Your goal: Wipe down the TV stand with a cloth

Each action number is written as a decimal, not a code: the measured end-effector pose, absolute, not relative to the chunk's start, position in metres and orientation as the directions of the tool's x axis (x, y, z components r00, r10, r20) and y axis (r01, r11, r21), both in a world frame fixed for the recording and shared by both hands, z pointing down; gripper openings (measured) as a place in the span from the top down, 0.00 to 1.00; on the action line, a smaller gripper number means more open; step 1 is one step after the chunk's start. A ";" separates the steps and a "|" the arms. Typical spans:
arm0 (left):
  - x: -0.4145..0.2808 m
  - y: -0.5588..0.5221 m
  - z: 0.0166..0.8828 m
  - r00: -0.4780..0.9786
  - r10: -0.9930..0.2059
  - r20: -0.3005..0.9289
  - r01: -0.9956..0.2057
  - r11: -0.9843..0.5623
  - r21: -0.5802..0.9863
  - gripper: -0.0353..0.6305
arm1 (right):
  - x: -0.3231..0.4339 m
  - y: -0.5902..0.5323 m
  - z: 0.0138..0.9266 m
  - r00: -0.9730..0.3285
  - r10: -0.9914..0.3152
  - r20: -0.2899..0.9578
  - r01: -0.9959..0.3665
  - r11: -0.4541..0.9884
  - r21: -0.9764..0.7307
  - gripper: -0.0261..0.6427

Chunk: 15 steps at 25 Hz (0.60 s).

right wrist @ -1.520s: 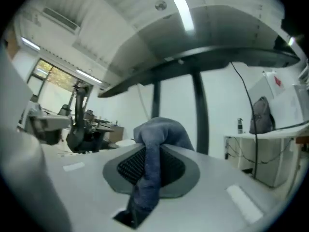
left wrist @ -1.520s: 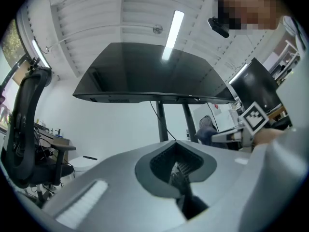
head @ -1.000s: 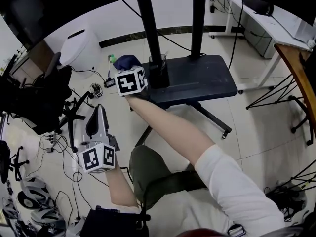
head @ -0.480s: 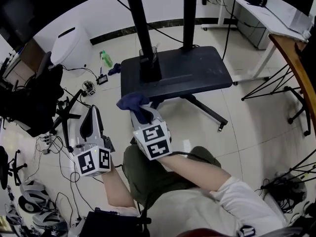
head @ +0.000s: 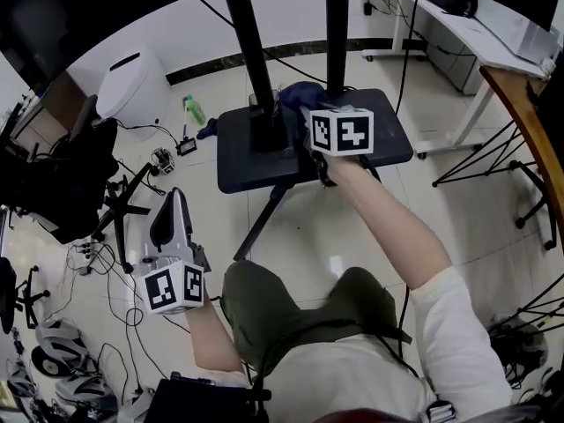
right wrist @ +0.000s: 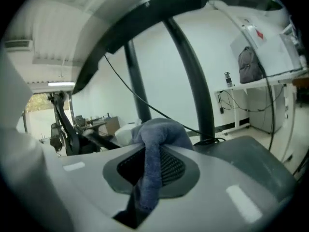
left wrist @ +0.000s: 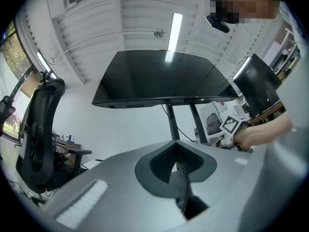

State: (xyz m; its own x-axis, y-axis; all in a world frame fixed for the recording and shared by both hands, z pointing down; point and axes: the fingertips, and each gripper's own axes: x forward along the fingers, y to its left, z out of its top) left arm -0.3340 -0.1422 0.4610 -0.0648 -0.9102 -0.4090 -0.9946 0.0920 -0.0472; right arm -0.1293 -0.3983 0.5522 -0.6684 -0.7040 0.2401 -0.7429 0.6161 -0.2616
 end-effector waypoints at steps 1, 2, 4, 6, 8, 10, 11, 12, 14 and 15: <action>-0.332 -0.144 0.460 -0.061 -0.912 -0.406 -0.995 0.088 -0.048 0.93 | -0.135 -0.418 0.573 -0.651 -0.685 0.327 -0.759 0.592 -0.271 0.87; -0.330 -0.145 0.460 -0.058 -0.915 -0.400 -0.995 0.085 -0.049 0.93 | -0.140 -0.436 0.591 -0.624 -0.674 0.396 -0.781 0.565 -0.268 0.87; -0.326 -0.145 0.459 -0.049 -0.918 -0.394 -0.996 0.075 -0.051 0.93 | -0.145 -0.457 0.613 -0.581 -0.665 0.469 -0.809 0.531 -0.250 0.87; -0.320 -0.146 0.458 -0.035 -0.918 -0.395 -0.996 0.063 -0.058 0.93 | -0.147 -0.451 0.615 -0.594 -0.653 0.471 -0.796 0.560 -0.227 0.87; -0.317 -0.151 0.458 -0.029 -0.917 -0.398 -0.997 0.056 -0.056 0.93 | -0.142 -0.423 0.600 -0.637 -0.647 0.419 -0.758 0.623 -0.190 0.87; -0.318 -0.156 0.457 -0.027 -0.915 -0.404 -0.998 0.050 -0.045 0.93 | -0.131 -0.375 0.586 -0.691 -0.640 0.336 -0.710 0.687 -0.153 0.87; -0.318 -0.158 0.457 -0.024 -0.913 -0.407 -0.998 0.045 -0.043 0.93 | -0.125 -0.347 0.583 -0.715 -0.631 0.301 -0.688 0.713 -0.137 0.87; -0.317 -0.161 0.457 -0.019 -0.912 -0.410 -0.998 0.040 -0.044 0.93 | -0.119 -0.317 0.585 -0.732 -0.621 0.279 -0.669 0.732 -0.125 0.87; -0.311 -0.169 0.458 -0.003 -0.912 -0.410 -0.998 0.026 -0.051 0.93 | -0.107 -0.269 0.594 -0.756 -0.605 0.250 -0.643 0.758 -0.111 0.87; -0.308 -0.172 0.458 0.005 -0.912 -0.409 -0.998 0.019 -0.055 0.93 | -0.102 -0.254 0.596 -0.765 -0.602 0.227 -0.634 0.767 -0.103 0.87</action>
State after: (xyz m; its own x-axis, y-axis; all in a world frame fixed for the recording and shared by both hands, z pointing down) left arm -0.3075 -0.1722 0.4577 0.0049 -0.9125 -0.4091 -0.9983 0.0194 -0.0553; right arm -0.1023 -0.2542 0.5956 -0.7653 -0.6023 0.2271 -0.6339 0.7666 -0.1030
